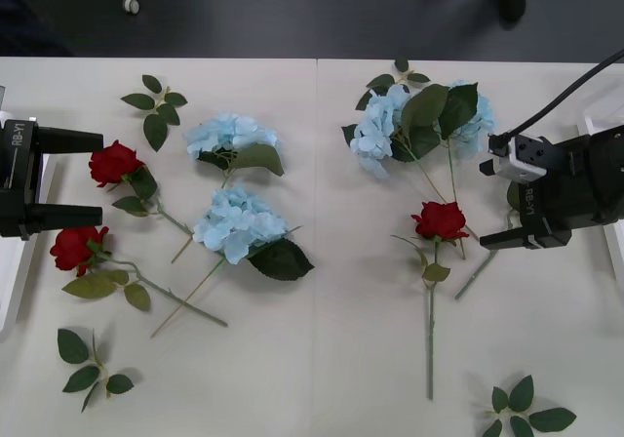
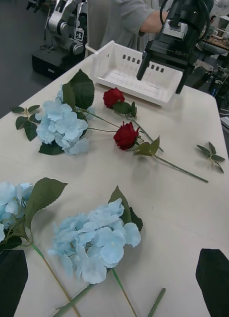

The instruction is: Put the red flowers into the right box and the blue flowers into the left box

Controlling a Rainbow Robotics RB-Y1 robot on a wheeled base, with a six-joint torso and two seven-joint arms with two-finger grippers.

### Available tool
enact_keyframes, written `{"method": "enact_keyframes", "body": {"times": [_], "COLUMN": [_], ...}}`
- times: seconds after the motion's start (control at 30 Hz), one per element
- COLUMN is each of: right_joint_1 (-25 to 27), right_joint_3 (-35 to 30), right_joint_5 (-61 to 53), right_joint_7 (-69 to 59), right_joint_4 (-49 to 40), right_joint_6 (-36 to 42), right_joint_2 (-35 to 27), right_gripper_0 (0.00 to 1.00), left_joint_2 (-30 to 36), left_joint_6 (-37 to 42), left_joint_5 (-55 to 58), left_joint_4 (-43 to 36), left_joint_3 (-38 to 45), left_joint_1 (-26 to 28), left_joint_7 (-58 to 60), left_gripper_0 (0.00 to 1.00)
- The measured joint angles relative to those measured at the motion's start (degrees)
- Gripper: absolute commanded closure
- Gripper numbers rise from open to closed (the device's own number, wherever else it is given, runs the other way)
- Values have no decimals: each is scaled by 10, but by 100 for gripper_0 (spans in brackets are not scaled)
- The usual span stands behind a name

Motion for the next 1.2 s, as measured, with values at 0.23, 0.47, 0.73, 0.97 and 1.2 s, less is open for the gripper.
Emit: {"method": "enact_keyframes", "body": {"times": [0.23, 0.47, 0.73, 0.97, 1.2], "right_joint_1": [42, 28, -25, -71, -70], "right_joint_3": [17, 17, 50, 124, 153], "right_joint_5": [2, -9, -48, -44, 26], "right_joint_7": [0, -142, -515, -840, -914], "right_joint_4": [13, 13, -3, -34, 7], "right_joint_6": [-20, -21, -22, -58, -115], "right_joint_2": [0, -39, -148, -214, -214], "right_gripper_0": [0, 0, 0, 0, 0], "left_joint_2": [0, 0, 5, 5, 4], "left_joint_6": [0, -14, -50, -102, -102], "left_joint_5": [0, -12, -50, -157, -263], "left_joint_4": [1, 9, 0, -121, -239], "left_joint_3": [0, -5, -37, -38, -39], "left_joint_1": [1, 36, 54, 115, 165], "left_joint_7": [0, 0, 129, 319, 589], "left_gripper_0": [0, 0, 0, 0, 0]}}
